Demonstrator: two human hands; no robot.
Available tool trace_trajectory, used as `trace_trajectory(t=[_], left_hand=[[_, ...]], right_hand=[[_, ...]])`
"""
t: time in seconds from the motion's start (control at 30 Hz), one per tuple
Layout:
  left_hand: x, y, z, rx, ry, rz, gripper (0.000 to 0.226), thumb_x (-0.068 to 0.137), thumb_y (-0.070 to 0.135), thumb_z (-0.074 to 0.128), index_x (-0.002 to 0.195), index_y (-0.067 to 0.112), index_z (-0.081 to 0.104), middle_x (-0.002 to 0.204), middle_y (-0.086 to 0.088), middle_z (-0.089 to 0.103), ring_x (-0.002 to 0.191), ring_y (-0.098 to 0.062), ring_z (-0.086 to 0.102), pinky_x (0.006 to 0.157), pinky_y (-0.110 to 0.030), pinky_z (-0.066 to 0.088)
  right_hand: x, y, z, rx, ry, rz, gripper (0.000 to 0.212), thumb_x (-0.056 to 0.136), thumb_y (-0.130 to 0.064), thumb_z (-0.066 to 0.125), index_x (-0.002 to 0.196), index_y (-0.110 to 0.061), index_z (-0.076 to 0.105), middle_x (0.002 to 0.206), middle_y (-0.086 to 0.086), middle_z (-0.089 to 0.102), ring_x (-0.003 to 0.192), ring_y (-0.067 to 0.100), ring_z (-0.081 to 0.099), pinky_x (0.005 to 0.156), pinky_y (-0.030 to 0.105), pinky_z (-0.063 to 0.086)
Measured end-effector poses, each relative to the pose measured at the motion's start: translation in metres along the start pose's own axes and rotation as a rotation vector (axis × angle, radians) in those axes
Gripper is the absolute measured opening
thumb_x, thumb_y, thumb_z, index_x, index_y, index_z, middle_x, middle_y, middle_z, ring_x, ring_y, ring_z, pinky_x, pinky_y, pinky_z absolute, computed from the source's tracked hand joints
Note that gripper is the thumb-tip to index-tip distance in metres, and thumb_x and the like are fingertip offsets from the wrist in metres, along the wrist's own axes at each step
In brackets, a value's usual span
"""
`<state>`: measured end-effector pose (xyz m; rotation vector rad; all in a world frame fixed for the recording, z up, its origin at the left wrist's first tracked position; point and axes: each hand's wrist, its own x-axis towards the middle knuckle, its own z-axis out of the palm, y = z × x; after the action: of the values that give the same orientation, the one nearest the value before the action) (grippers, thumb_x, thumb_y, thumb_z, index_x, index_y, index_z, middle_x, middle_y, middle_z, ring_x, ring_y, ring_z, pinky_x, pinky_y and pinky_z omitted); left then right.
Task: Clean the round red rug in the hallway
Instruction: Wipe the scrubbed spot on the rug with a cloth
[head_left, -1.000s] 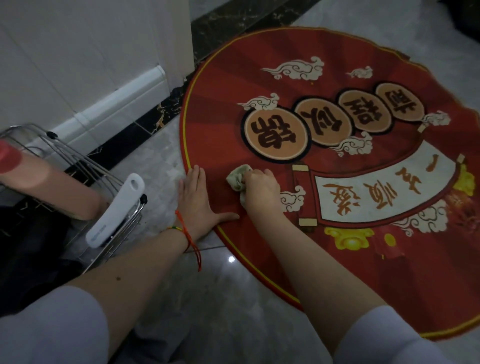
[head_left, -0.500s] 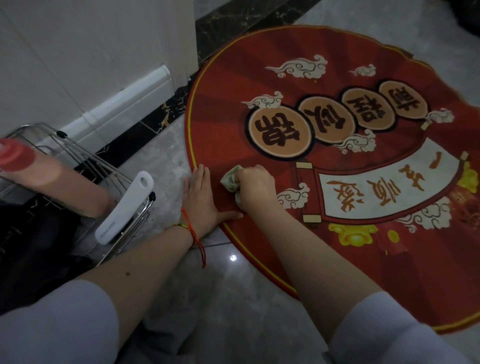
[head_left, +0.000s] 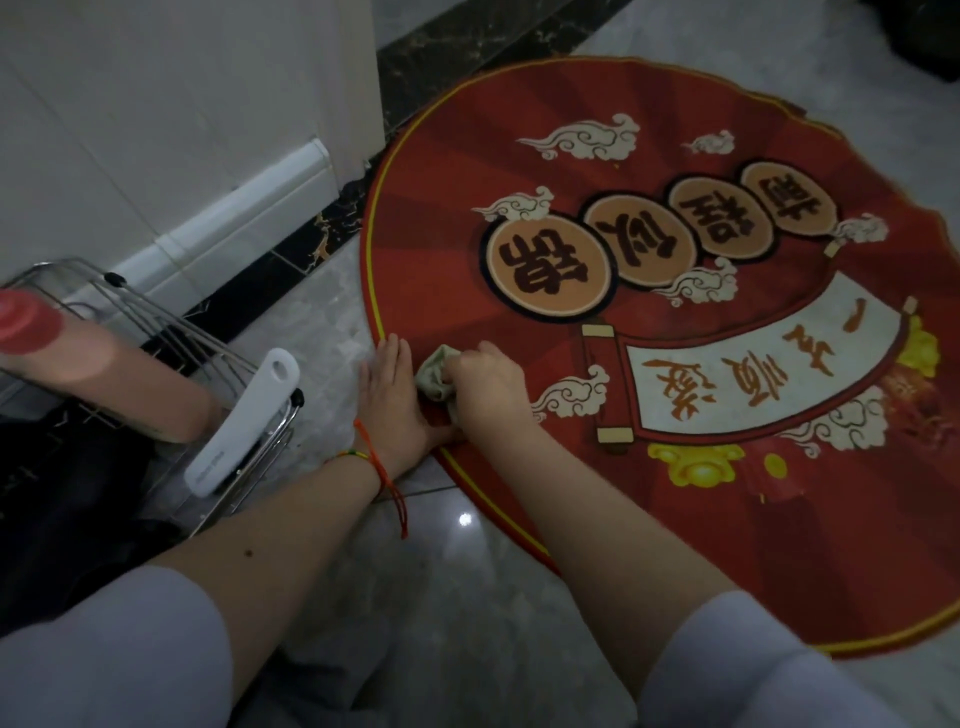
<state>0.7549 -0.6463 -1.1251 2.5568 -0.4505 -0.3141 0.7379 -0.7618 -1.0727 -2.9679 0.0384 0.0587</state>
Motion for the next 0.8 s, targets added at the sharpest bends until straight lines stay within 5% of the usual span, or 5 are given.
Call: trace_trajectory(t=[0.07,0.33,0.5,0.67,0.8], left_hand=[[0.0,0.003,0.0,-0.002,-0.022,-0.023,0.135,0.057,0.068,0.074,0.15,0.001,0.004,0.159,-0.013,0.001,0.147,-0.023,-0.002,0.117,-0.039,-0.008],[0.0,0.002,0.001,0.029,-0.025,-0.049,0.141,0.05,0.077,0.067,0.15,0.002,0.001,0.159,-0.011,-0.002,0.147,-0.021,-0.004,0.117,-0.041,-0.007],[0.0,0.001,0.003,0.004,-0.005,-0.038,0.14,0.051,0.076,0.068,0.151,0.003,0.002,0.16,-0.01,-0.001,0.147,-0.021,-0.004,0.117,-0.04,-0.008],[-0.001,0.001,0.003,0.029,-0.009,-0.034,0.143,0.045,0.083,0.056,0.151,0.002,0.003,0.159,-0.011,0.0,0.147,-0.021,-0.003,0.117,-0.04,-0.007],[-0.001,0.001,0.003,0.012,0.001,-0.03,0.143,0.045,0.083,0.056,0.151,0.003,0.003,0.159,-0.011,-0.001,0.147,-0.021,-0.004,0.118,-0.039,-0.007]], right_hand=[[0.011,0.013,-0.011,-0.005,-0.124,0.063,0.021,0.081,-0.014,0.061,0.102,-0.016,0.064,0.102,0.003,0.063,0.105,0.022,0.053,0.073,0.028,0.041],[0.022,0.032,-0.025,-0.04,-0.232,0.137,0.031,0.077,-0.014,0.066,0.107,-0.018,0.063,0.104,0.005,0.057,0.11,0.024,0.054,0.078,0.03,0.044],[0.008,0.046,-0.011,-0.078,-0.041,0.187,0.025,0.085,-0.007,0.053,0.108,-0.012,0.06,0.106,0.005,0.062,0.11,0.023,0.047,0.069,0.03,0.036],[0.028,0.051,-0.026,-0.003,-0.233,0.282,0.033,0.082,-0.009,0.059,0.113,-0.017,0.062,0.112,0.005,0.06,0.108,0.025,0.055,0.077,0.032,0.044],[0.024,0.059,-0.026,-0.027,-0.084,0.306,0.028,0.082,-0.006,0.056,0.107,-0.016,0.063,0.104,0.005,0.061,0.107,0.025,0.053,0.073,0.032,0.041]])
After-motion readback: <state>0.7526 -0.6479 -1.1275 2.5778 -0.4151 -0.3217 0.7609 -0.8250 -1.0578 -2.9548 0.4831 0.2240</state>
